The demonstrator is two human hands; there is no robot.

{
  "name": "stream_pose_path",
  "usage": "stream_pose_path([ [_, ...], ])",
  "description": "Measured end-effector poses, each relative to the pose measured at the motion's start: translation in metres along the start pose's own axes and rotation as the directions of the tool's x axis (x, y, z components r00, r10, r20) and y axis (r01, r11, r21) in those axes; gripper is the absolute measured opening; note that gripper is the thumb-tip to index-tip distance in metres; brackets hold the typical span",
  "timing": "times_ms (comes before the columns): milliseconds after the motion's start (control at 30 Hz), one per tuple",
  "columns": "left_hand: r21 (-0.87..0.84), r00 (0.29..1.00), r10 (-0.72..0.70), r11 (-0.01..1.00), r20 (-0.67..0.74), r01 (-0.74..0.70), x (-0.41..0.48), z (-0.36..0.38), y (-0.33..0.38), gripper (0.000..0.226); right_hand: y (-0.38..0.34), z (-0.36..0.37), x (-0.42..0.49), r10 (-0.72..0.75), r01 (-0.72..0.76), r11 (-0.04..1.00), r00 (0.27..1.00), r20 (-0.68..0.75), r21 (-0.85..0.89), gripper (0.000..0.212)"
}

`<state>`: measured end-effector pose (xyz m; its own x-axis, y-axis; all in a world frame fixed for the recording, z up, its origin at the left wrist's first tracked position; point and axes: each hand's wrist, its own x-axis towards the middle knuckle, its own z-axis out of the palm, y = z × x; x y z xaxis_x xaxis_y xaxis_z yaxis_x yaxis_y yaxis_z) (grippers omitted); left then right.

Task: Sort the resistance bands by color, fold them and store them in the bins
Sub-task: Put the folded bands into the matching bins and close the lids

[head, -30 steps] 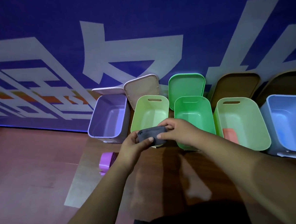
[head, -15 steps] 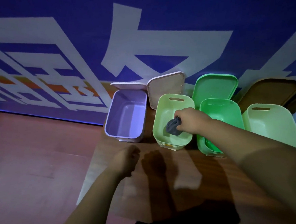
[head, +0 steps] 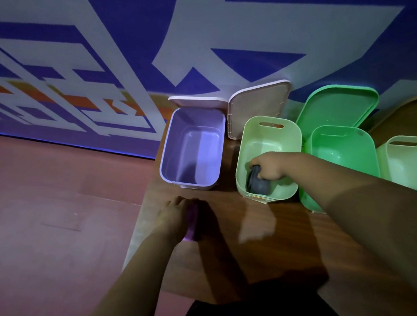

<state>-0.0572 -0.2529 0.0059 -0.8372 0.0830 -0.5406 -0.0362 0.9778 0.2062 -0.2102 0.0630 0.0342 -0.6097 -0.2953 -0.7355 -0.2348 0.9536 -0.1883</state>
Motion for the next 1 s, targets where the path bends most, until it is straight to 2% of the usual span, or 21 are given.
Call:
stream_pose_path([
  [100,0.036,0.998,-0.019,0.999,0.06,0.017,0.009,0.008,-0.007,0.058,-0.004,0.0,0.01,0.028,-0.029,1.0,0.999,-0.029,-0.008,0.047],
  [233,0.004,0.995,-0.03,1.0,0.097,0.03,0.014,0.007,-0.01,0.062,-0.008,0.006,0.018,0.075,-0.078,0.997,0.99,-0.116,-0.023,0.034],
  [433,0.058,0.993,-0.008,0.998,0.117,0.001,0.02,0.005,-0.006,0.071,-0.008,0.02,0.017,0.154,-0.155,0.988,0.944,-0.291,0.02,0.035],
  [500,0.084,0.986,0.019,0.996,0.166,-0.034,0.016,0.003,-0.002,0.061,-0.006,0.022,0.014,0.159,-0.153,0.987,0.929,-0.333,0.046,0.038],
  [567,0.013,0.982,0.007,1.0,0.19,-0.01,0.01,0.001,0.005,0.029,-0.004,0.024,0.008,0.158,-0.139,0.987,0.919,-0.362,0.076,0.041],
  [600,-0.036,0.98,-0.012,0.999,0.2,0.019,0.007,0.0,0.006,0.023,-0.004,0.024,0.004,0.163,-0.132,0.985,0.913,-0.374,0.107,0.041],
  [667,-0.151,0.981,-0.046,0.986,0.188,0.075,0.001,-0.002,0.01,0.036,-0.004,0.024,-0.004,0.17,-0.102,0.979,0.891,-0.422,0.179,0.038],
  [733,-0.246,0.993,0.021,0.969,0.12,0.009,-0.007,-0.006,0.013,0.042,-0.005,0.024,-0.014,0.146,-0.021,0.97,0.846,-0.512,0.241,0.026],
  [800,-0.446,0.994,0.082,0.894,0.078,-0.039,-0.016,-0.012,0.02,0.049,-0.009,0.027,-0.027,0.103,0.106,0.949,0.786,-0.609,0.297,0.015],
  [900,-0.688,0.991,0.132,0.723,0.038,-0.07,-0.028,-0.027,0.043,0.052,-0.016,0.033,-0.048,0.013,0.277,0.911,0.72,-0.694,0.304,0.013],
  [967,-0.799,0.987,0.161,0.595,0.008,-0.091,-0.035,-0.039,0.061,0.047,-0.022,0.037,-0.061,-0.062,0.367,0.88,0.718,-0.694,0.301,0.012],
  [1000,-0.851,0.988,0.157,0.518,-0.006,-0.088,-0.038,-0.045,0.07,0.046,-0.026,0.037,-0.068,-0.101,0.406,0.854,0.743,-0.662,0.325,0.017],
])
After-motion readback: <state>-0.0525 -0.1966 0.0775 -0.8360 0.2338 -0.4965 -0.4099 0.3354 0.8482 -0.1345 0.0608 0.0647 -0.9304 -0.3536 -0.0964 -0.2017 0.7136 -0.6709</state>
